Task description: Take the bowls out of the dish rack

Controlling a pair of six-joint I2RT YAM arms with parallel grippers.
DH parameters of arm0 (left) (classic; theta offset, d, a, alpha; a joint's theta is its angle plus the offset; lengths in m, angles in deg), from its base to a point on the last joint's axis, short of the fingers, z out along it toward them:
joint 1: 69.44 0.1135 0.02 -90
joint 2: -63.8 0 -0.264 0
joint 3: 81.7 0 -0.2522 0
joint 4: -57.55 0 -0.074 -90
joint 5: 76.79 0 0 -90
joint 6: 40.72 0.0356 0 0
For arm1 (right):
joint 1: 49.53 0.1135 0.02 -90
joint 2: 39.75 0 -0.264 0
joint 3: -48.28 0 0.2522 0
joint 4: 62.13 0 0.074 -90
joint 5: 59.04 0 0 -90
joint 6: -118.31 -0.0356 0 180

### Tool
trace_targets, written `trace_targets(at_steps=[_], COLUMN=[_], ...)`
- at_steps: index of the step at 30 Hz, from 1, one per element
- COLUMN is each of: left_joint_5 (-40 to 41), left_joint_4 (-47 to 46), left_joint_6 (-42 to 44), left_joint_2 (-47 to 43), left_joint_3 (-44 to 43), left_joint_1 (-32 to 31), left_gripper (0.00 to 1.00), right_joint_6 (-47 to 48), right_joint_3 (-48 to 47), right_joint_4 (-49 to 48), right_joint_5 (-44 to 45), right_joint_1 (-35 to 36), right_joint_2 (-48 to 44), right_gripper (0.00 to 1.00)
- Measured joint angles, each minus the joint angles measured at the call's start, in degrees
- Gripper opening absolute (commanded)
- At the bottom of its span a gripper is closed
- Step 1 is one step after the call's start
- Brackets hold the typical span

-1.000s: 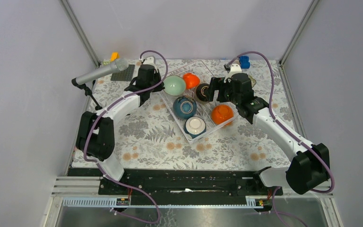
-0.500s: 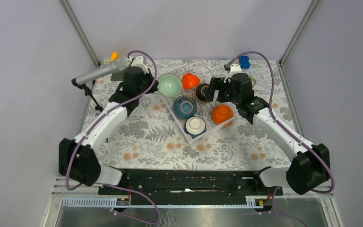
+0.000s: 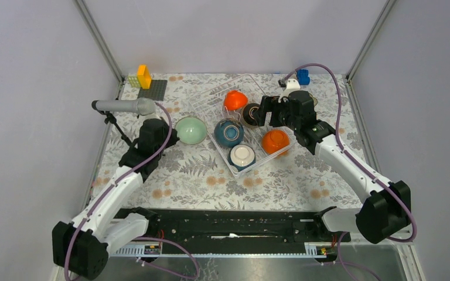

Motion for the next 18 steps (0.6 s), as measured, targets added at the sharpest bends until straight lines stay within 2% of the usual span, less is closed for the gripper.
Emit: trace_targets(at_steps=[7, 18], left_joint_5=[5.75, 5.33], left_joint_4=[-0.26, -5.31], left_joint_6=[-7.45, -13.0], left_joint_2=[-4.96, -0.09], left_joint_3=[9.84, 15.45], left_joint_1=[0.74, 0.74], left_gripper=[0.0, 0.0], right_joint_6=[-0.02, 0.0], right_joint_3=[0.09, 0.15], right_joint_4=[0.0, 0.0], right_joint_5=[-1.2, -1.36], right_joint_1=[0.0, 0.0], right_joint_2=[0.0, 0.0], right_gripper=[0.91, 0.91])
